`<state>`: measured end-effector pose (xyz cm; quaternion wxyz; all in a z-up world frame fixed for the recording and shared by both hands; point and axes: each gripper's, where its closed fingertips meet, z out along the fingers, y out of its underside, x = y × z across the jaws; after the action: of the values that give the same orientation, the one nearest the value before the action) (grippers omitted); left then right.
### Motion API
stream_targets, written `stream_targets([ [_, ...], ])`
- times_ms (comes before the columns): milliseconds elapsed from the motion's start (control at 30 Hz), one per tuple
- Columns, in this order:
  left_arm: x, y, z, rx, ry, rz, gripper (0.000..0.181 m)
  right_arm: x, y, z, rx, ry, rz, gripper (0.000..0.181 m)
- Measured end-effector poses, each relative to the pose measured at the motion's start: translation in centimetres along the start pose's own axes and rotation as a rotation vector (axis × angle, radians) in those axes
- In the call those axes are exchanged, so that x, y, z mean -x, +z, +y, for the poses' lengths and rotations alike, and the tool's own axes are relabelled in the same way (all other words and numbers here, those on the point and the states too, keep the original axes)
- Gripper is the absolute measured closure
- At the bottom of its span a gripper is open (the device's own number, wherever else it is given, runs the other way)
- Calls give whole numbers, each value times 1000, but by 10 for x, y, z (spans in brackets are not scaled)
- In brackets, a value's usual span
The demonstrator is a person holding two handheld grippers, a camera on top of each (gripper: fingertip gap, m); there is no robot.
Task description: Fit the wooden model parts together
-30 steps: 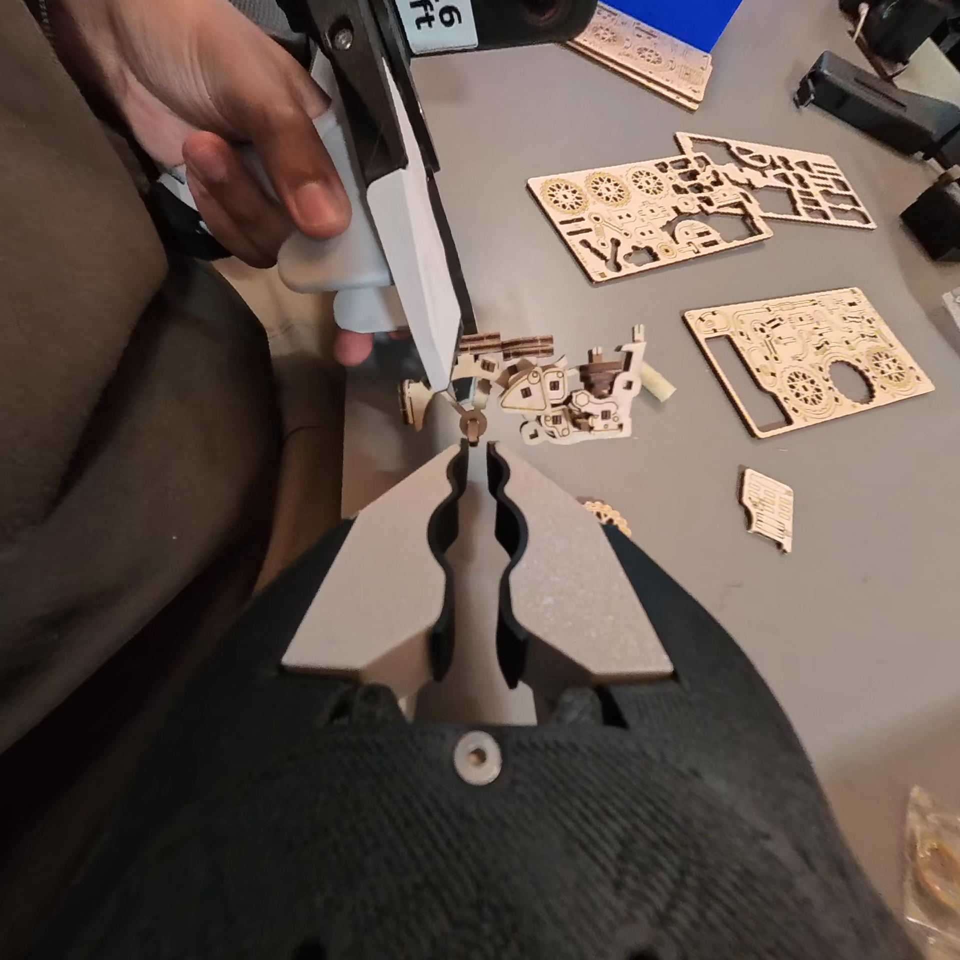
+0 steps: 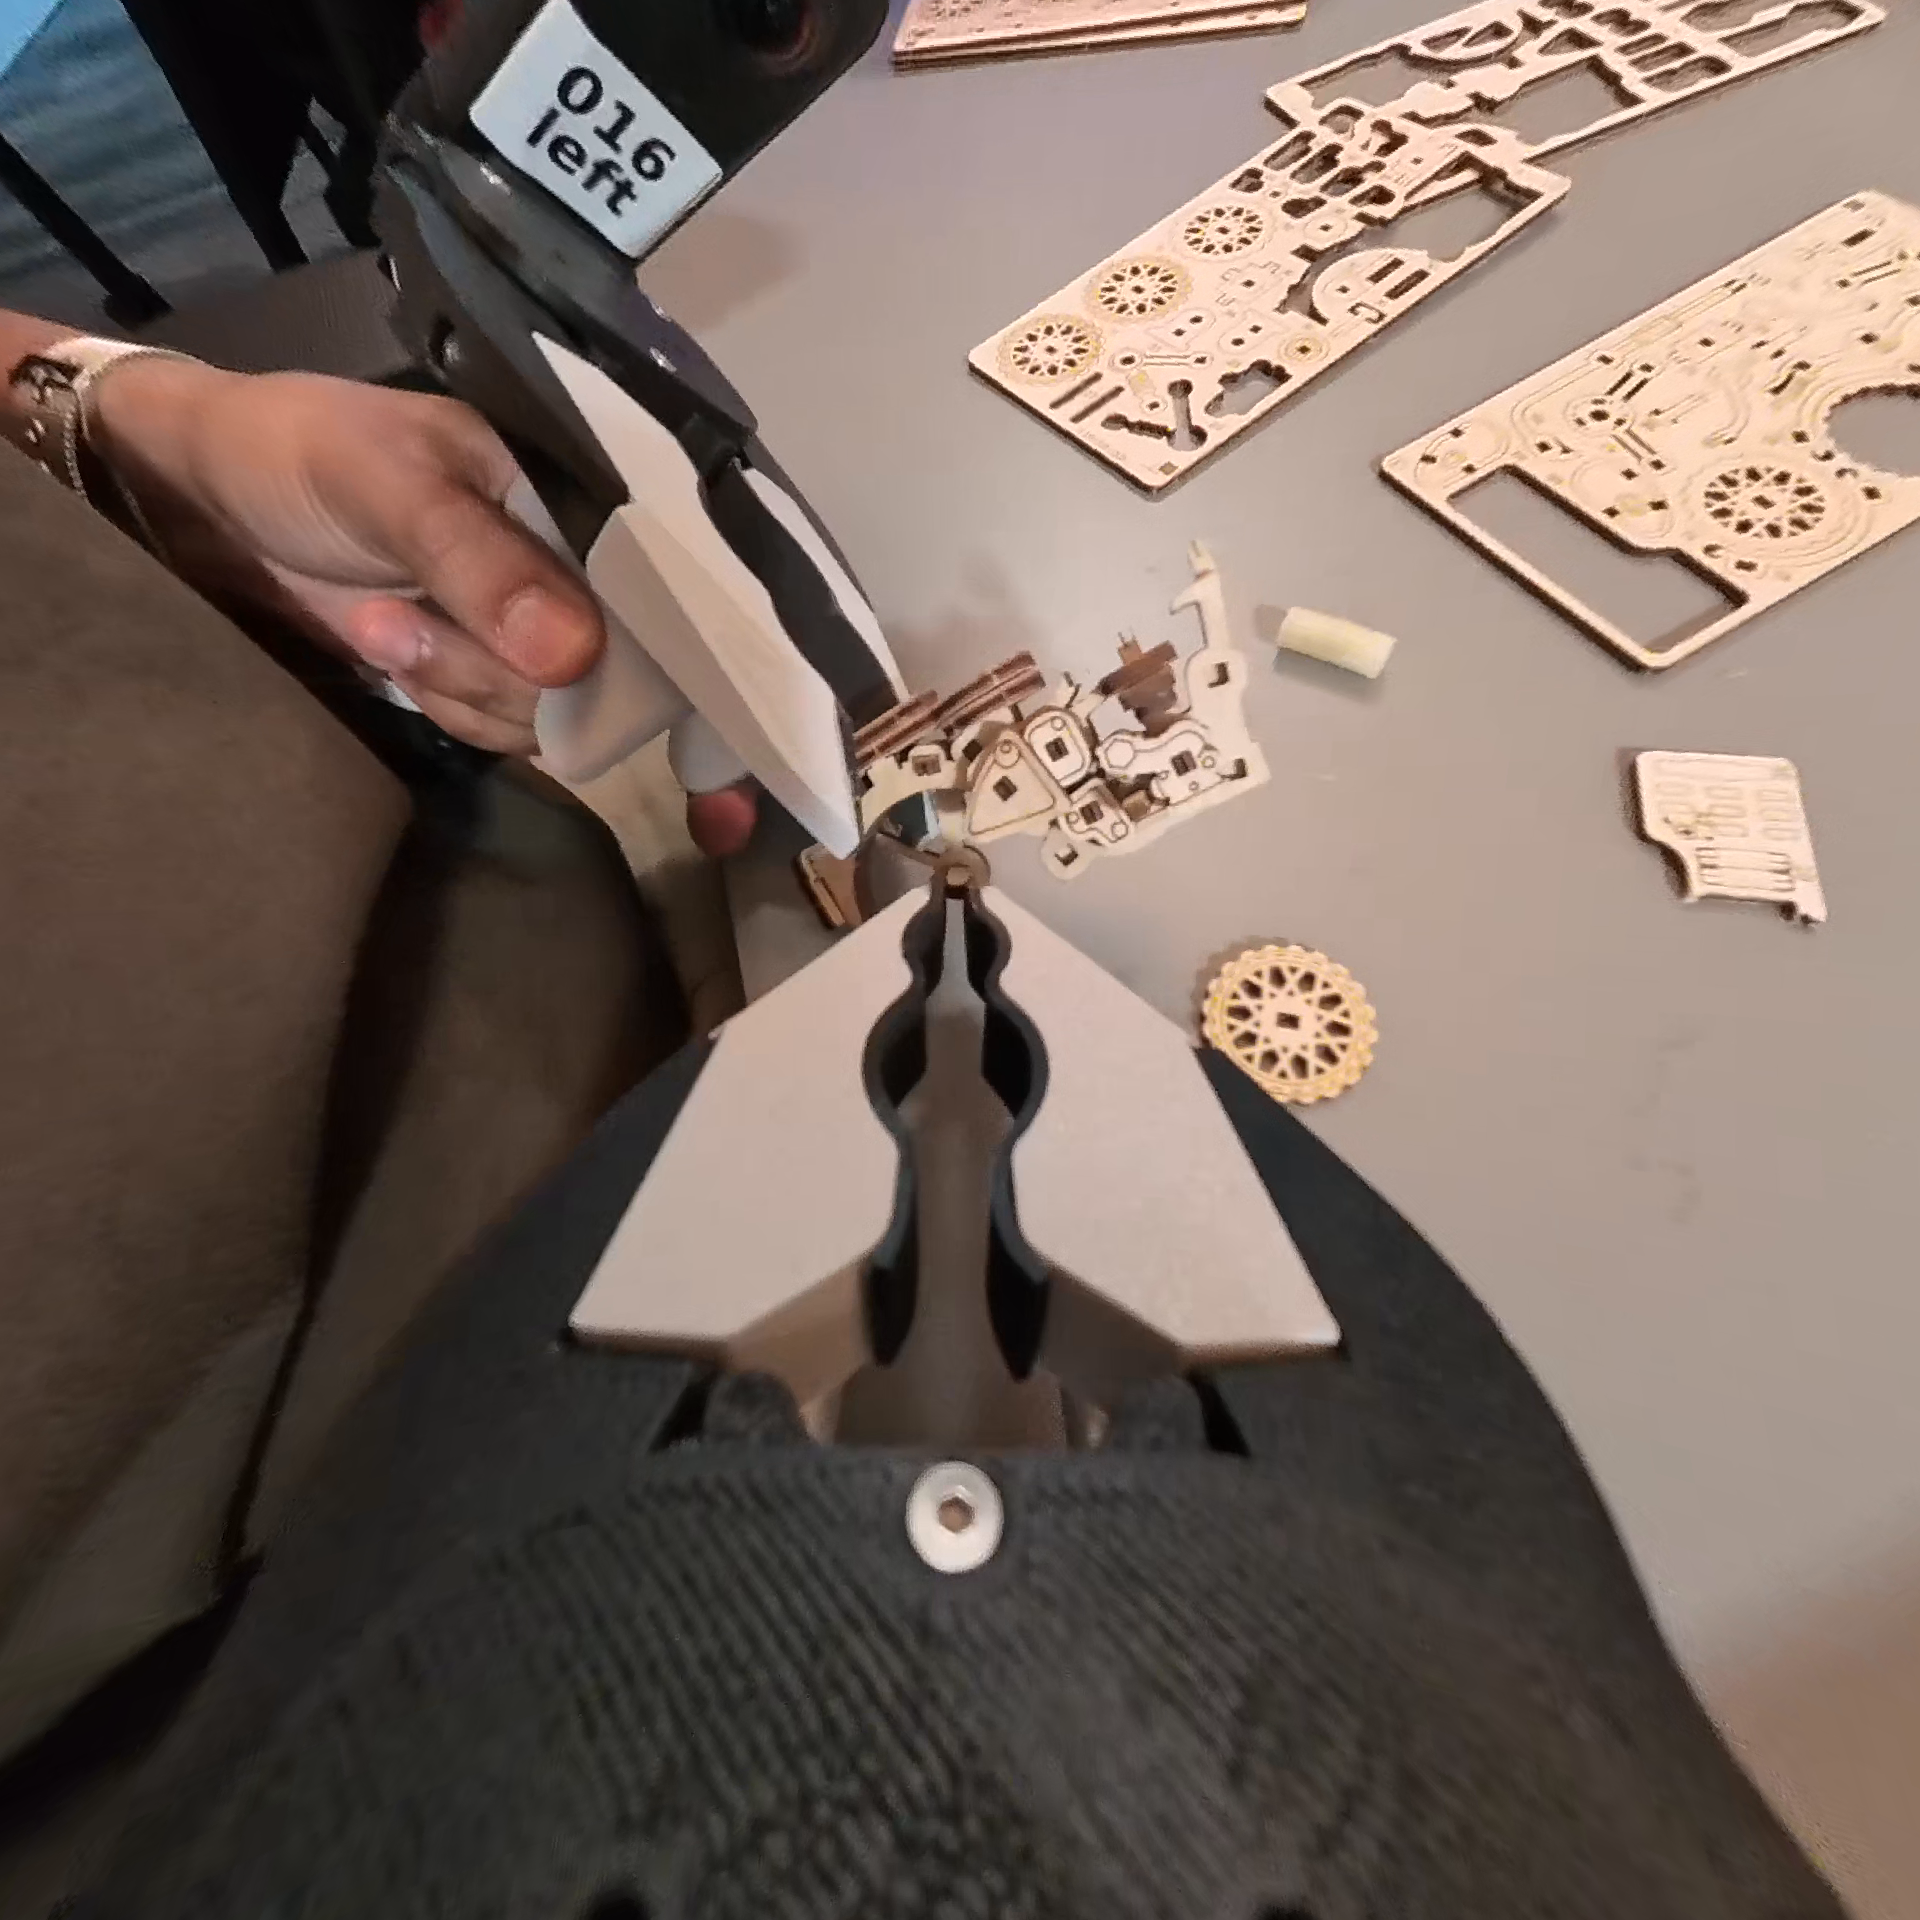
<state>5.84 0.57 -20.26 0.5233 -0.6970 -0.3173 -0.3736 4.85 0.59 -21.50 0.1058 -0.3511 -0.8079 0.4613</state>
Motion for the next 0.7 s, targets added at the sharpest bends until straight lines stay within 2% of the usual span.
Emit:
stream_targets([
  [467,2,-1,-2,-12,-12,-10,168,-1,-2,1,3,-71,29,169],
  [700,3,1,1,7,14,-26,168,1,-5,-1,8,-249,79,175],
])
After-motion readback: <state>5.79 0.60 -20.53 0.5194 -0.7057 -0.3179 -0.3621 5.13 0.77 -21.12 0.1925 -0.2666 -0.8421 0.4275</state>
